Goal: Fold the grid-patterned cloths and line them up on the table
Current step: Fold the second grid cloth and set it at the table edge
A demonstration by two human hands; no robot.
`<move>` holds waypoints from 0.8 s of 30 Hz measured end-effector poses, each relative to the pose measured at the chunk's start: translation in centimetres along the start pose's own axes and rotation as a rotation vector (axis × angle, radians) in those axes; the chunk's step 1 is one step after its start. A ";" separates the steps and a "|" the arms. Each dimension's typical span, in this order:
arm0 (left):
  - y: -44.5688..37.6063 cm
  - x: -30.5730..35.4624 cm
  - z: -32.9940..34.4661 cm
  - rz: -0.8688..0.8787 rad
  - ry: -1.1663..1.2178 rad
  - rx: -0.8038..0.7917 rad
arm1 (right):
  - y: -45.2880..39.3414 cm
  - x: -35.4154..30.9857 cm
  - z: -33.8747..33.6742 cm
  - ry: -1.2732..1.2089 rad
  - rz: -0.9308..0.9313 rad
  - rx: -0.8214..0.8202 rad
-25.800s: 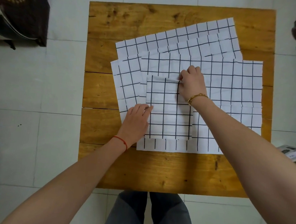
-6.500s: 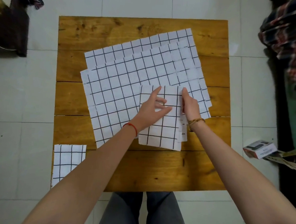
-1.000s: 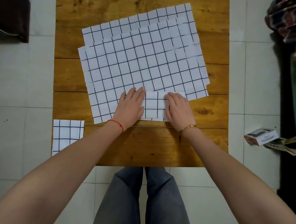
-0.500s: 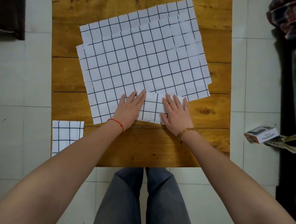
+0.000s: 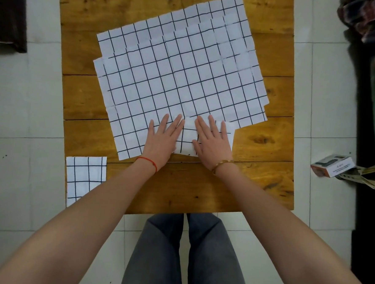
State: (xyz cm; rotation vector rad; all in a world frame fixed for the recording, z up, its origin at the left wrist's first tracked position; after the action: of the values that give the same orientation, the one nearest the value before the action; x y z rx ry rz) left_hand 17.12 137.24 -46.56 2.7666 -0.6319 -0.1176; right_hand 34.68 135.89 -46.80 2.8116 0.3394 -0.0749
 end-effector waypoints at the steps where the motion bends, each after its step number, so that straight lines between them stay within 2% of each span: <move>1: 0.0 -0.1 0.1 -0.005 0.007 -0.003 | 0.6 0.7 0.1 0.012 0.027 0.006; 6: 0.1 -0.2 0.1 -0.006 0.045 -0.018 | 3.3 4.7 0.4 0.035 0.167 0.048; 12: 0.5 0.0 0.3 -0.066 0.083 -0.025 | 2.6 4.4 0.0 -0.011 0.244 0.083; 14: 0.9 0.0 0.4 -0.102 0.088 -0.008 | 2.0 3.6 -0.5 -0.011 0.185 0.102; 19: 3.2 0.4 0.6 -0.109 0.061 0.119 | 2.4 0.5 -0.5 -0.038 -0.115 0.095; 24: 5.0 1.6 1.4 -0.118 0.082 0.127 | 4.2 -1.3 1.7 -0.051 -0.228 0.010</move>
State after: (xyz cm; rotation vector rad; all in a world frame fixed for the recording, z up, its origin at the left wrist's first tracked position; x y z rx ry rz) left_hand 16.28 131.88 -46.41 2.9130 -0.4709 0.0117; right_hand 34.36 131.20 -47.02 2.7633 0.6478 -0.1985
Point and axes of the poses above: each hand's wrist, its own y-axis away from the middle knuckle, its own z-axis out of the palm, x = y × z, the point moved 1 cm from there along -y, towards the middle knuckle, and after that the axes turned 11 degrees about x, right-handed, at the moved point
